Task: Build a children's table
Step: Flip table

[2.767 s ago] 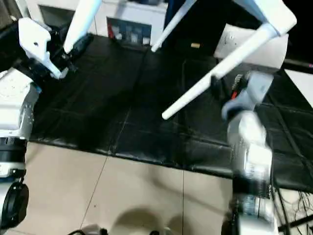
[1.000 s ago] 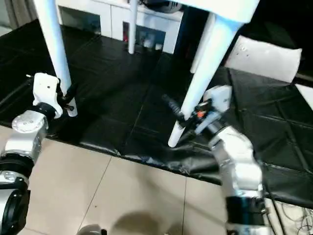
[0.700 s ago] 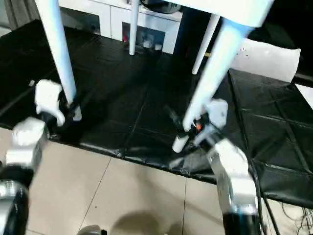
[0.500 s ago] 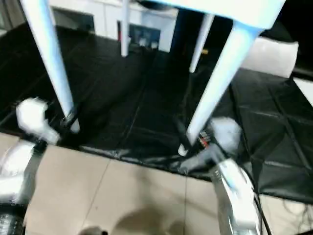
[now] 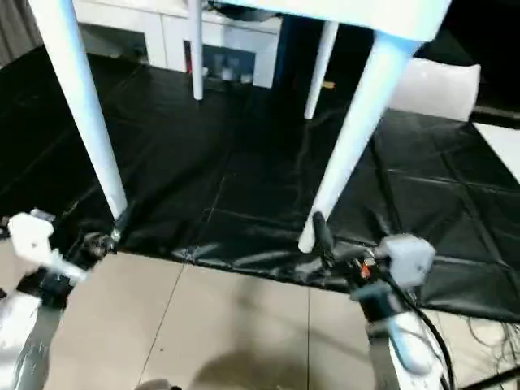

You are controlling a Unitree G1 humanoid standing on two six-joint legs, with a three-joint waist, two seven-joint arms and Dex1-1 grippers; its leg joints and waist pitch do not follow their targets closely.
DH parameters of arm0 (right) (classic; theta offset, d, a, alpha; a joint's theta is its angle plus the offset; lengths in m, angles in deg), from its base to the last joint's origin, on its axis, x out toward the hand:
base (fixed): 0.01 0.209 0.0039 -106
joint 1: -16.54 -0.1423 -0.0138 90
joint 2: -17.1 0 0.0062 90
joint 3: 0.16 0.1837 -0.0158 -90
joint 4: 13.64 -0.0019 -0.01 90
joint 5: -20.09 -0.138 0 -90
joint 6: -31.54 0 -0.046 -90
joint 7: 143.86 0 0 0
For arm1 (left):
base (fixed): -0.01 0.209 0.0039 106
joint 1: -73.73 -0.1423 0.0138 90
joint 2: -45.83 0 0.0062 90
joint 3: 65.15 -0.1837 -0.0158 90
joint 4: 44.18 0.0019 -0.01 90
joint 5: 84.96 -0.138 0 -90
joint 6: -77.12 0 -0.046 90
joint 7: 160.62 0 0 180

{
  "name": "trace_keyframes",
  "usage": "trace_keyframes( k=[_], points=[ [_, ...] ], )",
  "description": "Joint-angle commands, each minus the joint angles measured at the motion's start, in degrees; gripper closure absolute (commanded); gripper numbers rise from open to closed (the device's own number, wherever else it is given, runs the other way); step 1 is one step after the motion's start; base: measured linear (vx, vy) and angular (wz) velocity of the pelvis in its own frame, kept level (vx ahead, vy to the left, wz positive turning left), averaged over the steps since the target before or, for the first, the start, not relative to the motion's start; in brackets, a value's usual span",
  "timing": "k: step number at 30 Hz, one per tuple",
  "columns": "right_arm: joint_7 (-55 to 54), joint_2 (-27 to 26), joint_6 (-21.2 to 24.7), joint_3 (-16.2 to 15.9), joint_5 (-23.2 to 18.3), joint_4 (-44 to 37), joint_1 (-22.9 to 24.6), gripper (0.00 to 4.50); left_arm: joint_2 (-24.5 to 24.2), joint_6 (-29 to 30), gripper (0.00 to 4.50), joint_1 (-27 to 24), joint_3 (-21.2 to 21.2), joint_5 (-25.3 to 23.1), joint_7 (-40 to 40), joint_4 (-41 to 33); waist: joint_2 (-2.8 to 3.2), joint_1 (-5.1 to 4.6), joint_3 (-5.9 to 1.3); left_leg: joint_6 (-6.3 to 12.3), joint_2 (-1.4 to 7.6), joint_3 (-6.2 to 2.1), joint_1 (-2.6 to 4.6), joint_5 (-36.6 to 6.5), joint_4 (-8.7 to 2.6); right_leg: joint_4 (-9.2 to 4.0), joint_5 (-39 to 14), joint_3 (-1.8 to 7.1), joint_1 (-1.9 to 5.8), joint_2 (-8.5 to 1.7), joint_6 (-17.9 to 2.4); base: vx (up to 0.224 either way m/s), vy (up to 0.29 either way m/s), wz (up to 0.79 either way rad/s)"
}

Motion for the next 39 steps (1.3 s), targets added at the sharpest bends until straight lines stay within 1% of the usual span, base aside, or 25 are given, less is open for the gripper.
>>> trace_keyframes(
  k=[1,2,3,4,5,6,7,8,9,10,11,12,13,14,15,16,17,18,20,21,24,28,33,34,39],
  points=[
    [-0.85,0.31,2.82,-0.04,0.67,-1.42,1.38,0.0,0.89,3.2,0.05,-1.11,-1.7,-1.47,-1.91,-1.41,2.3,0.49,-1.5,-6.09,7.16,-3.02,-1.83,-48.74,-11.25,3.03,-23.6,3.45,2.65,-3.44,-2.04,-0.06,0.015,0.03],
    [-0.39,1.17,6.58,-0.84,-0.28,-1.69,2.4,0.0,1.63,5.27,0.05,-2.0,-2.9,-3.37,-3.87,-1.3,1.6,1.23,-1.09,-7.19,6.71,-1.67,-2.74,-51.2,-12.65,6.23,-18.93,5.15,2.35,-2.76,-2.13,-0.074,-0.021,0.06],
    [-0.21,1.74,8.95,-1.66,-0.86,-1.79,3.16,0.0,1.99,6.74,0.05,-2.66,-3.66,-4.57,-5.21,-1.25,0.85,1.5,-0.98,-7.41,5.66,-1.18,-2.1,-49.91,-12.12,4.85,-24.73,6.17,1.47,-2.73,-1.5,-0.074,-0.021,0.06],
    [-0.47,2.61,11.59,-2.82,0.4,-0.81,3.37,0.0,2.46,8.51,0.05,-3.19,-4.58,-5.58,-6.4,-0.53,-1.52,0.98,-0.19,-5.95,0.43,-0.67,5.95,-36.39,0.35,-8.68,-57.24,5.98,-7.71,-6.13,2.97,0.002,-0.056,0.09],
    [-0.57,2.79,12.93,-3.36,0.64,-0.06,3.22,0.0,2.69,9.01,0.05,-3.26,-4.86,-6.01,-6.87,0.11,-2.15,-0.11,0.03,-3.5,-2.5,-0.82,8.21,-21.53,8.2,-12.04,-67.59,5.61,-10.58,-8.73,3.7,0.0,0.0,0.0],
    [-0.79,3.24,16.28,-4.78,1.3,1.94,2.71,0.0,3.34,10.12,0.05,-3.35,-5.56,-7.06,-8.0,1.8,-0.21,-0.16,-0.37,-0.66,-2.76,-3.76,2.89,-9.02,7.66,-10.72,-65.79,7.09,-3.46,-12.06,3.35,0.0,0.0,0.0],
    [-0.79,3.39,17.56,-5.32,1.45,2.78,2.39,0.0,3.69,10.34,0.05,-3.3,-5.82,-7.44,-8.4,2.51,-0.1,-0.68,-1.02,-1.51,0.05,-4.66,2.08,-16.99,2.68,-8.32,-56.48,3.12,-0.16,-10.56,4.21,0.037,0.109,-0.3],
    [-0.39,3.73,17.65,-6.24,2.58,4.92,1.44,0.0,4.35,10.53,0.05,-2.97,-6.61,-7.84,-8.56,4.23,0.65,-0.84,-1.15,-2.43,1.25,-5.15,1.81,-22.7,-0.1,-6.77,-46.94,1.34,0.6,-8.05,3.73,0.004,0.059,-0.02],
    [-0.06,3.8,17.68,-6.8,2.84,6.03,1.0,0.0,4.55,10.3,0.05,-2.85,-7.14,-8.11,-8.36,5.13,2.1,-2.06,-1.25,-2.1,6.21,-7.84,0.33,-43.58,-6.38,-0.79,-29.12,0.0,2.26,-4.13,3.16,0.004,0.059,-0.02],
    [0.79,4.19,17.24,-7.79,3.64,7.95,0.36,0.0,4.64,10.26,0.05,-2.9,-8.26,-7.67,-6.8,6.33,2.7,-0.88,-1.79,-1.99,6.9,-6.92,-2.3,-52.3,-9.3,7.2,-5.71,2.25,3.25,-3.03,-0.3,-0.067,-0.013,0.17],
    [1.2,4.42,16.99,-8.16,3.99,8.57,0.2,0.0,4.56,10.4,0.05,-3.03,-8.74,-7.17,-5.81,6.56,2.63,-0.6,-1.13,-1.0,6.1,-6.01,-1.54,-53.65,-10.32,7.9,-3.19,3.18,1.62,-2.37,-0.7,0.0,0.0,0.0],
    [1.79,4.48,16.84,-8.45,3.76,8.8,0.26,0.0,4.42,10.03,0.05,-3.44,-9.16,-7.35,-5.33,6.56,0.14,-1.06,-2.09,-1.74,3.83,-6.14,0.55,-47.55,-7.34,4.56,-13.89,6.7,1.18,-4.68,-0.02,0.0,0.0,0.0],
    [2.39,4.47,17.1,-8.55,3.02,8.82,0.42,0.0,4.32,9.93,0.05,-3.79,-9.44,-7.3,-4.87,6.58,-1.34,-0.85,-1.43,-4.3,1.31,-5.7,-0.36,-34.05,-3.2,-3.17,-48.83,7.22,0.03,-8.97,3.46,-0.022,-0.061,-0.12],
    [2.71,4.64,17.66,-8.69,2.56,8.51,0.66,0.0,4.46,9.85,0.05,-4.23,-9.39,-7.3,-4.8,6.48,-1.65,-0.89,-0.6,-2.99,-0.24,-4.42,3.83,-22.16,3.8,-8.77,-65.78,7.17,-4.95,-11.63,2.85,0.0,0.0,0.0],
    [2.99,4.87,18.51,-8.71,2.02,8.42,0.9,0.0,4.4,10.0,0.05,-4.7,-9.54,-7.62,-4.82,6.57,-0.92,-1.01,-1.33,-2.46,0.35,-5.22,2.71,-18.26,2.44,-7.64,-60.88,5.75,-2.15,-11.31,1.34,0.0,0.0,0.0],
    [3.04,5.79,20.78,-9.2,1.5,8.35,1.18,0.0,4.09,10.73,0.05,-5.54,-9.94,-8.9,-5.28,6.67,-1.52,-1.23,-1.34,-2.88,1.17,-5.3,1.62,-20.66,-0.21,-6.72,-55.46,4.51,-1.0,-9.56,1.24,0.0,0.0,0.0],
    [3.05,5.84,20.85,-9.23,1.5,8.36,1.19,0.0,4.08,10.75,0.05,-5.57,-9.95,-8.96,-5.3,6.68,-0.54,-1.52,-1.53,-3.95,2.8,-6.26,-0.63,-26.87,-3.64,-4.08,-42.47,3.64,0.82,-6.95,1.15,0.0,0.0,0.0],
    [3.27,6.32,21.39,-9.65,1.85,8.87,1.23,0.0,3.91,10.67,0.05,-6.23,-10.02,-9.06,-5.02,6.92,-0.71,-1.56,-2.11,-4.0,3.35,-6.41,-0.73,-27.57,-4.18,-3.44,-36.72,4.18,1.15,-6.77,0.66,0.0,0.0,0.0],
    [3.42,6.53,21.37,-10.03,2.53,9.9,1.15,0.0,3.88,10.56,0.21,-7.0,-9.92,-8.81,-4.78,7.03,-0.66,-1.41,-2.36,-4.06,3.73,-5.99,-0.55,-26.06,-4.76,-2.92,-27.87,5.32,0.75,-7.29,-2.22,0.0,0.0,0.0],
    [3.66,6.64,21.09,-10.25,2.91,10.72,1.07,0.0,3.89,10.53,0.21,-7.54,-9.86,-8.37,-4.45,7.12,-0.81,-1.32,-2.39,-3.51,3.64,-5.61,-1.22,-23.17,-4.93,-2.77,-26.42,5.6,1.03,-7.68,-2.96,0.0,0.0,0.0],
    [4.65,6.84,20.21,-10.41,2.87,11.6,1.19,0.0,3.69,9.47,0.21,-8.62,-9.79,-8.9,-4.77,7.49,-1.3,-0.96,-2.0,-2.99,3.53,-5.03,-0.6,-24.27,-4.73,-3.67,-33.25,6.13,-0.08,-8.08,-2.62,0.0,0.0,0.0],
    [5.41,7.4,21.94,-10.24,0.48,10.19,2.16,0.0,3.61,9.08,0.21,-10.09,-9.56,-8.57,-4.39,6.27,-1.34,-0.54,-2.28,-3.06,4.04,-4.79,-0.62,-22.34,-5.17,-2.66,-24.52,6.55,0.0,-7.42,-4.2,0.0,0.0,0.0],
    [4.32,8.45,25.85,-11.96,3.45,15.49,0.46,0.0,3.21,9.21,0.21,-9.87,-9.63,-8.88,-3.81,7.91,-1.29,-0.55,-2.69,-3.1,3.91,-4.28,-0.86,-20.57,-5.21,-1.58,-18.33,6.91,0.15,-6.97,-6.34,0.044,0.002,0.04],
    [4.37,8.78,26.41,-12.6,4.36,17.37,0.05,0.0,3.09,9.22,0.21,-9.58,-9.69,-9.07,-3.77,8.94,-1.22,-0.65,-3.26,-2.99,3.78,-4.12,-0.99,-17.22,-4.97,-1.04,-12.75,6.92,0.4,-6.85,-7.31,0.064,-0.001,-0.02],
    [2.4,7.89,25.99,-13.67,6.84,29.94,-3.4,0.0,3.11,9.3,0.21,-8.22,-10.49,-10.8,-4.03,17.97,-1.51,-0.89,-3.81,-0.66,3.49,-3.58,-1.04,-9.43,-4.54,-0.16,-2.93,6.93,0.84,-6.77,-9.24,0.044,0.001,-0.01]
  ],
)
